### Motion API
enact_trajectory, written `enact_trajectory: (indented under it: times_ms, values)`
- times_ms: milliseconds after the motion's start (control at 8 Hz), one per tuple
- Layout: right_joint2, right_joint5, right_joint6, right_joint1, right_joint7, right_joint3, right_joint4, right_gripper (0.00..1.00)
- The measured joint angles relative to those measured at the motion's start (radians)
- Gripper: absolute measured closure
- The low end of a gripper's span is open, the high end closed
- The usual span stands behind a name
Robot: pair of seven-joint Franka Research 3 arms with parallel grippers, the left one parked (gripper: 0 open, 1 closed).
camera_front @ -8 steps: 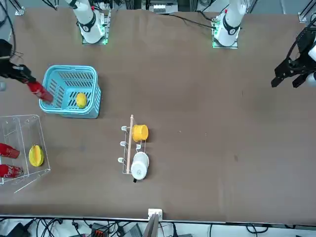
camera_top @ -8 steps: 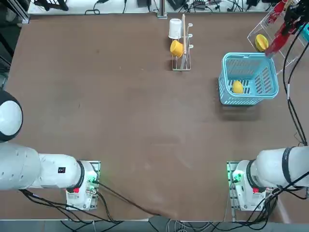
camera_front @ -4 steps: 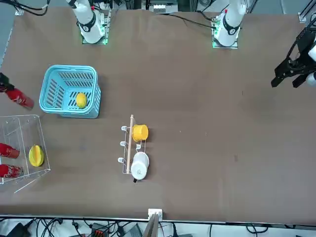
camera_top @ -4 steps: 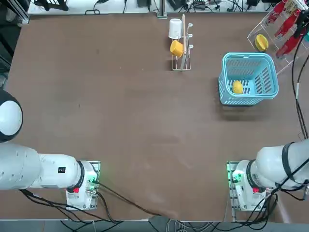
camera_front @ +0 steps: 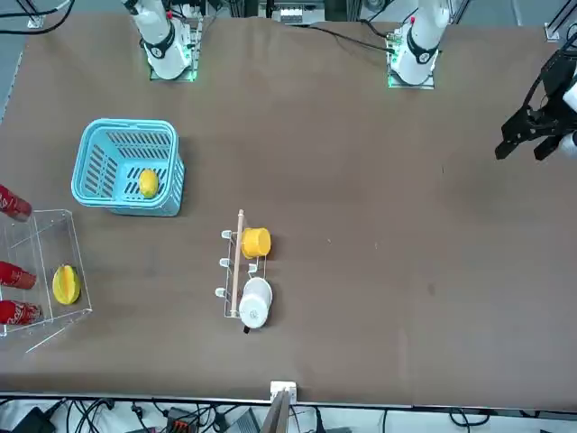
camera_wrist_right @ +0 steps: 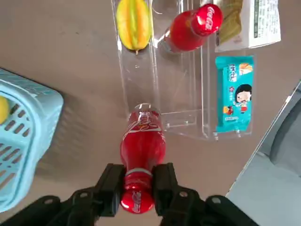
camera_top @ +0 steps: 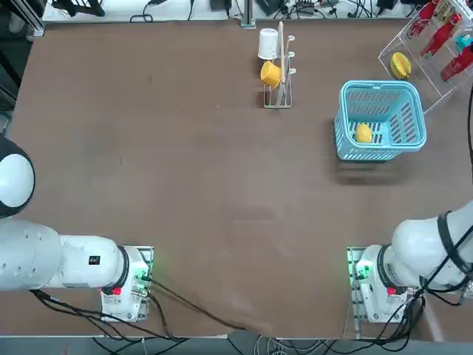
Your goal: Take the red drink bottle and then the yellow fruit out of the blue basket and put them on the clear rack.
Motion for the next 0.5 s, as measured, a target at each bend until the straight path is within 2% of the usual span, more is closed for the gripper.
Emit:
enact_trajectory:
  times_ms: [250, 500]
  values:
    - [0.050, 0.000, 0.079, -0.039, -0.126, 0.000, 0.005, 0.62]
    - [0.061, 0.000, 0.108, -0.044, -0.174, 0.000, 0.009, 0.62]
